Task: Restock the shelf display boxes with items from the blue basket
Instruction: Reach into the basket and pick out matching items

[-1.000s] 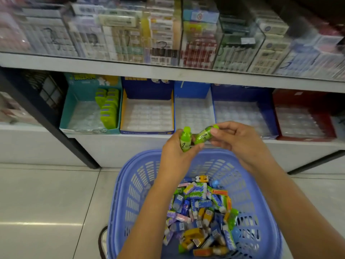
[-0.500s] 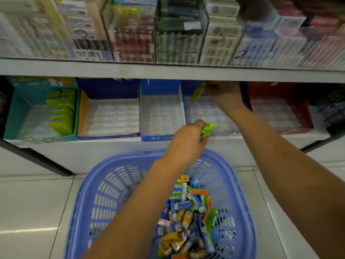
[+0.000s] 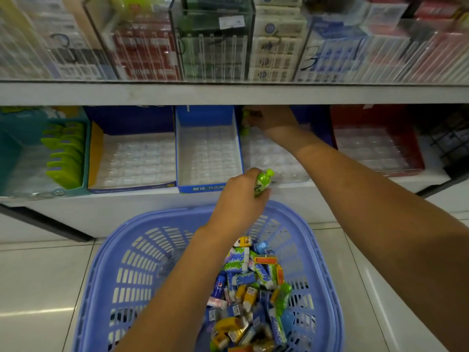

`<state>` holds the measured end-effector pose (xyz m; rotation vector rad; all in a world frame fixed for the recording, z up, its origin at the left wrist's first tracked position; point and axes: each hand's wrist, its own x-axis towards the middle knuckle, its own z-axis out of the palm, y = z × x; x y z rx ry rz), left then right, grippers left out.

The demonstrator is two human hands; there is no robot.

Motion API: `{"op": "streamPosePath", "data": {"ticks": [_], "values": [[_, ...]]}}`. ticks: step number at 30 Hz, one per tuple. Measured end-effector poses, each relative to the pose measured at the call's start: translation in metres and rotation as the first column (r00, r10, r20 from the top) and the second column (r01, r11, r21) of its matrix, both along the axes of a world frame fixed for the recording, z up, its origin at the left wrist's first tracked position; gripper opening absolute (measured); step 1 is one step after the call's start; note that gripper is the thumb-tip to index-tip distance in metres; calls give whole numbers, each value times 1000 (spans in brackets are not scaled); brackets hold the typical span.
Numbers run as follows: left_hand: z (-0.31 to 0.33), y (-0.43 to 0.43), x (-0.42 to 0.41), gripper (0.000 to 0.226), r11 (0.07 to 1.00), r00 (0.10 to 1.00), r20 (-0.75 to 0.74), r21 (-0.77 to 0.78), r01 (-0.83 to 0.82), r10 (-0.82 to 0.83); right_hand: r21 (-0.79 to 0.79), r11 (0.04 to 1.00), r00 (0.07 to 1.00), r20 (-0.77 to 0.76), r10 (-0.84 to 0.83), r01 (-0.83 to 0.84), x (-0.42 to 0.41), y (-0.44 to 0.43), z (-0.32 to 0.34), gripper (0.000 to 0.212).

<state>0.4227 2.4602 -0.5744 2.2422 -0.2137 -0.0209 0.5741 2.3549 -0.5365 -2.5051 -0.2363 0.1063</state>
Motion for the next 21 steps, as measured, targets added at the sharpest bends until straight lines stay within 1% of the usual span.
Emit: {"op": "streamPosePath", "data": {"ticks": [3, 6, 9, 12, 13, 14, 15, 16, 17, 18, 19, 21], "values": [[0, 2, 2, 24, 1000, 1000, -7, -18, 6, -6, -24, 1000, 1000, -15, -2, 1, 1, 4, 0, 30], [4, 3, 2, 23, 999, 998, -66, -50, 6, -9, 15, 998, 998, -20, -61, 61, -1, 8, 3, 29], [14, 2, -2, 23, 990, 996, -84, -139, -34, 22, -17, 997, 997, -13, -78, 77, -12, 7, 9, 29], [22, 0, -8, 11, 938, 992, -94, -328, -108, 81, 65, 995, 997, 8, -77, 77, -31, -2, 17, 26], [24, 0, -8, 11, 926, 990, -103, -356, -128, 97, 89, 991, 995, 9, -100, 99, -39, -7, 22, 24], [25, 0, -7, 14, 926, 988, -109, -350, -140, 108, 160, 980, 993, -45, -110, 116, -48, -12, 28, 21], [25, 0, -6, 17, 931, 987, -119, -335, -145, 112, 281, 953, 986, -146, -78, 117, -58, -18, 34, 20], [25, 0, -5, 18, 933, 986, -131, -330, -145, 107, 406, 908, 971, -241, -1, 102, -69, -25, 40, 21], [26, 0, -3, 19, 933, 985, -143, -332, -137, 94, 480, 875, 950, -298, 95, 63, -80, -31, 46, 22], [26, -1, -1, 19, 936, 986, -149, -330, -124, 79, 496, 868, 930, -320, 180, 3, -90, -37, 50, 24], [26, -3, 0, 20, 941, 987, -148, -322, -106, 61, 486, 873, 918, -324, 230, -47, -98, -40, 53, 22], [26, -8, 3, 24, 951, 989, -147, -300, -76, 32, 425, 900, 932, -283, 227, -90, -106, -43, 54, 22]]}}
